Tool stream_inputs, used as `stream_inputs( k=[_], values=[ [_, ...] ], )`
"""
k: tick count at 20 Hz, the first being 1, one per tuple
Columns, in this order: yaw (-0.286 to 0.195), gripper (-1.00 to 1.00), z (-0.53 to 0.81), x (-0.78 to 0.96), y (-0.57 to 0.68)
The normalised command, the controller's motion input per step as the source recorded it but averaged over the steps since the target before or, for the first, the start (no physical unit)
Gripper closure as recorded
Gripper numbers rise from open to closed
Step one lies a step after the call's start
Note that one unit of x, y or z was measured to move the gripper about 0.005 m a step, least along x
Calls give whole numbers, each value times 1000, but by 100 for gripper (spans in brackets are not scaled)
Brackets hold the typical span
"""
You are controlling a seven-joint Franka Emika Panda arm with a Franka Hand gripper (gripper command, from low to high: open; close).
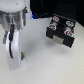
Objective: Open the kcup holder, insert the kcup into the holder, and close the kcup holder
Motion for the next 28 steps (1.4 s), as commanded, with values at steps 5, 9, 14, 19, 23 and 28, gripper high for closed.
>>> stream_inputs(
  k=[5,9,14,19,23,28],
  values=[
    [-162,-100,-219,-49,-18],
    [-103,-100,-66,-33,-8],
    [0,-100,-153,14,164],
    [0,-100,-106,49,175],
    [-55,100,-26,19,30],
    [-66,100,4,3,-25]
  ],
)
